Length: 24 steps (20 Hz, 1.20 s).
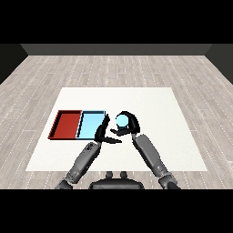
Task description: Pick the blue can and put it in the blue box
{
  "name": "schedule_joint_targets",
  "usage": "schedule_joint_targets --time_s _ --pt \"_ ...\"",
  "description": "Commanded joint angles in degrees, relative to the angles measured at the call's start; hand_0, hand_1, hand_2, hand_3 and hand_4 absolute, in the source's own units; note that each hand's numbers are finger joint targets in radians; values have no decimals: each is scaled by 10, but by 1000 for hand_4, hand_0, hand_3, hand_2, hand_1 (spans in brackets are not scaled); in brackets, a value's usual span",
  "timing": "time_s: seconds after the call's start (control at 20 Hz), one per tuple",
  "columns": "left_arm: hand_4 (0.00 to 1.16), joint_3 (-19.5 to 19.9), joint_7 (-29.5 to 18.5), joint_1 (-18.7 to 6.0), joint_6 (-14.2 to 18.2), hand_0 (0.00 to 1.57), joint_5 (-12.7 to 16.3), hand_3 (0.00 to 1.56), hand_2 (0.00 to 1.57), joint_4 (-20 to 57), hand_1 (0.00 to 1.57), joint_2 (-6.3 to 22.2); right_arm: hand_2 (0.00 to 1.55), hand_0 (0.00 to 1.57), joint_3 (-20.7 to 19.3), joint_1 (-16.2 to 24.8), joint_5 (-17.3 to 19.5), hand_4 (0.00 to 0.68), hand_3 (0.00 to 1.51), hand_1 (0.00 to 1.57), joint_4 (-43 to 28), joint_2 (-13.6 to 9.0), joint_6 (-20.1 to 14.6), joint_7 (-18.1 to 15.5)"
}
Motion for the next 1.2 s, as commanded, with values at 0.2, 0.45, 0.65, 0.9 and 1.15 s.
schedule_joint_targets --time_s 0.2,0.45,0.65,0.9,1.15 --pt "0 4 -35 -29 -25 0 26 0 0 66 0 0 1457 1396 31 14 -13 681 1418 1396 9 2 2 -39" --pt "0 -8 -5 -18 -19 0 27 0 0 31 0 0 1434 1398 25 3 6 657 1397 1398 24 2 11 -36" --pt "0 -61 -7 -22 32 0 50 0 0 12 0 0 1429 1408 96 -3 -20 651 1391 1408 -18 2 -54 -3" --pt "0 -77 -8 -17 39 0 45 0 0 15 0 0 1435 1426 133 -6 -39 616 1394 1426 -23 2 -78 -1" --pt "0 -25 -35 -75 -14 0 58 0 0 88 0 0 1437 1391 109 -42 -8 620 1387 1391 13 2 -62 -9"
